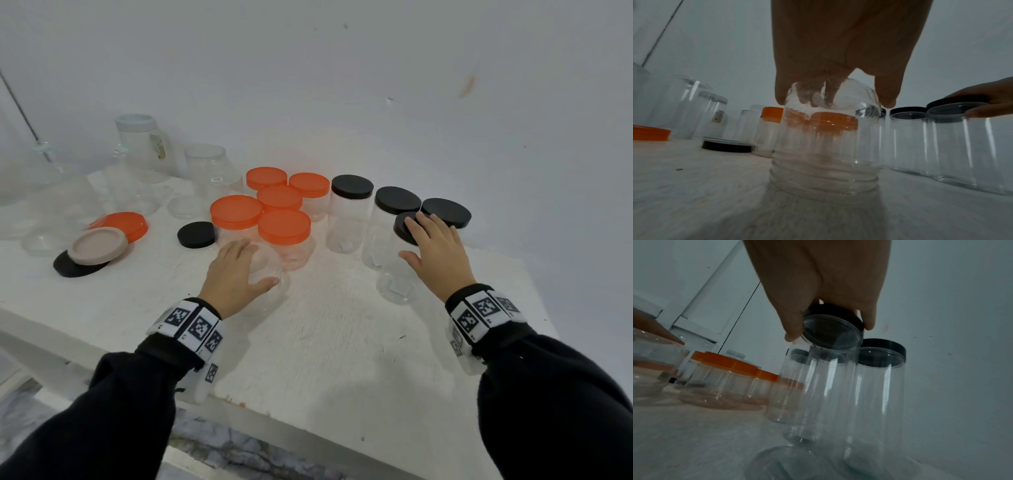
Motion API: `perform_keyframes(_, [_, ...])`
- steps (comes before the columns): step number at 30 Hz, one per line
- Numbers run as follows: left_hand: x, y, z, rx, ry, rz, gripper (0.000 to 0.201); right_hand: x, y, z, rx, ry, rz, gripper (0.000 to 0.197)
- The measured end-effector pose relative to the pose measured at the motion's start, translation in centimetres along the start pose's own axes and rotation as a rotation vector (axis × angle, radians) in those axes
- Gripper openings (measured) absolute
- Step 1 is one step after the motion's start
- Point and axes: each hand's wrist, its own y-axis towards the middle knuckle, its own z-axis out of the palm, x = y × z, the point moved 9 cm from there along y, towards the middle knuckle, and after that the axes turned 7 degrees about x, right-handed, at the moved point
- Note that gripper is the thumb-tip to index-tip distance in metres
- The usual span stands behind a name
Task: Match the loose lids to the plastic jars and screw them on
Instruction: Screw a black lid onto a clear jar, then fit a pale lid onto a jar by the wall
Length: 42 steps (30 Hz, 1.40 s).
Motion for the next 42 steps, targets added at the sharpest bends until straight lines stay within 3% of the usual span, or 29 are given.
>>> perform_keyframes(3, [-1.2,-0.3,0.7,0.054,-0.042,0.072,0.075,0.1,0.1,0.0,0.013,0.001,0.001,0.059])
perform_keyframes(7, [-2.8,-0.3,1.8,0.184,-0.101,0.165,0.103,0.2,0.1,0.0,0.024,-0.008,0.008,0.059])
perform_keyframes(9, [-3.4,0.1,2.2,0.225,-0.121,0.198,0.105,0.2,0.1,0.0,0.022,-0.013,0.007,0.058])
perform_keyframes(12, [-4.3,0.6,2.6,0.27,-0.124,0.251,0.103,0.3,0.1,-0.1,0.019,-0.011,0.015,0.058])
perform_keyframes(17, [-4.9,1.2,2.5,0.272,-0.172,0.274,0.077,0.1,0.1,-0.3,0.055,-0.022,0.06,0.059])
perform_keyframes(22, [-4.8,1.1,2.4,0.296,-0.17,0.296,0.082,0.8,-0.1,-0.9,0.078,-0.021,0.095,0.061])
perform_keyframes(25, [-3.7,0.8,0.8,0.219,-0.273,0.304,0.074,3.4,-0.2,-2.1,0.006,0.048,0.025,0.056])
perform_keyframes(29, [0.1,0.7,-3.0,0.038,-0.307,0.278,0.056,9.7,0.1,-3.5,-0.078,0.142,-0.146,0.045])
perform_keyframes(34, [8.3,0.8,-6.9,-0.081,-0.251,0.128,0.022,19.8,1.1,-3.5,-0.044,0.301,-0.32,0.037])
perform_keyframes(38, [15.8,1.5,-9.5,-0.065,-0.117,0.028,0.022,27.0,3.2,-1.3,0.103,0.374,-0.364,0.037])
perform_keyframes(42, [22.7,2.2,-10.1,0.093,0.084,-0.064,0.04,32.7,5.9,1.9,0.231,0.361,-0.348,0.04])
